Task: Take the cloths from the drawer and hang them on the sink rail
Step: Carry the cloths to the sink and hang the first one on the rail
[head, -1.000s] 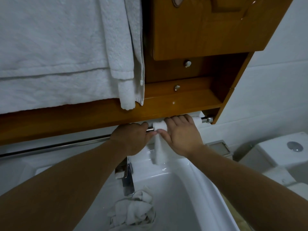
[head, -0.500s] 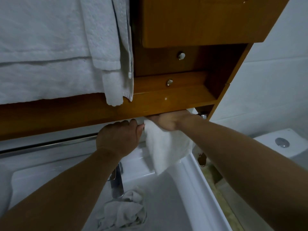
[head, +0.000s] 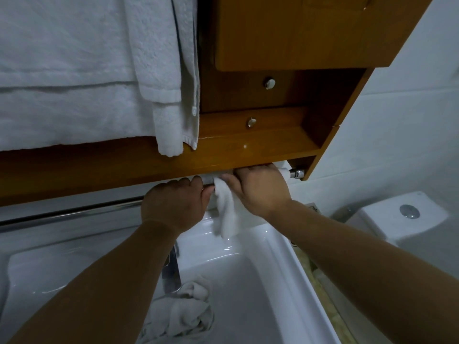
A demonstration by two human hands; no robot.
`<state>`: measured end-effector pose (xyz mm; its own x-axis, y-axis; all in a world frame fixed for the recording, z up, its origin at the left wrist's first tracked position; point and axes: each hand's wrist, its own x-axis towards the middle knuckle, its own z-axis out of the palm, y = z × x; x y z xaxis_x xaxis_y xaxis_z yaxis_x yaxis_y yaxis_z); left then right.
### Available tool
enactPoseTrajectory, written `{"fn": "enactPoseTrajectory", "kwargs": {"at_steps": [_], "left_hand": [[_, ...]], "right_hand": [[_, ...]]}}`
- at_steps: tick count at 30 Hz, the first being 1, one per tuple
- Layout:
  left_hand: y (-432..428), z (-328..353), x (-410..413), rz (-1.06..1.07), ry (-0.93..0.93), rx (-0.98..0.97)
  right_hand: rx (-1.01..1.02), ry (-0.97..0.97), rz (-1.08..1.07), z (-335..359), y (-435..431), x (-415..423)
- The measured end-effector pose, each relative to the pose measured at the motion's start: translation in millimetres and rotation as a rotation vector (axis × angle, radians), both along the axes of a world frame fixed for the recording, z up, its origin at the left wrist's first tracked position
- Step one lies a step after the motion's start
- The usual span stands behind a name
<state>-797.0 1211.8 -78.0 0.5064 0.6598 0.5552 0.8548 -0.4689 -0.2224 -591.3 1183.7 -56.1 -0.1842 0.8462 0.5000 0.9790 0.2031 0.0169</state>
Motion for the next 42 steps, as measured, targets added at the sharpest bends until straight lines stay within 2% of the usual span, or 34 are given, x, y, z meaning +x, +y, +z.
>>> {"fn": "enactPoseTrajectory", "kwargs": {"at_steps": [3,8,12,16,18,23,29,33,37,42], "left_hand": [[-0.4,0.1,-1.0,-0.016,-0.007,-0.016],[-1.8,1.8,-0.6,-0.027,-0.031,-0.041],[-2.2,2.1,-0.2,-0.036,-0.031,-0.048],[-3.2,1.4,-1.4,-0.049,-0.020,-0.072],[-3.8,3.5,-2.7,-0.057,-0.010,-0.079],[-7.0,9.4,-7.8,-0.100,-0.005,-0.144],[-28.8,17.8,-19.0,-0.085,0.028,-0.231],[-54.1,35.6,-25.0,-0.143,-0.020,-0.293],[-94.1,33.4,-34.8,-0.250,0.062,-0.301],[-127.7,8.1,-60.7,-0.200,0.110,-0.369]], "right_hand": [[-0.042,-0.076,-0.031,-4.5,-12.4,-5.6],[-0.060,-0.061,-0.078,-0.9,-6.9,-13.2],[-0.241,-0.095,-0.054,11.1,13.1,-13.5],[-0.430,0.261,-0.122,18.1,26.9,-15.4],[-0.486,0.322,-0.124,20.3,29.4,-15.6],[-0.273,0.091,-0.098,9.2,24.9,-18.0],[-0.294,0.029,-0.101,20.6,12.3,-22.7],[-0.365,0.065,-0.090,20.9,10.4,-23.4],[-0.404,0.098,-0.135,23.7,11.9,-27.4],[-0.376,0.155,-0.165,26.5,-4.6,-31.5]]}}
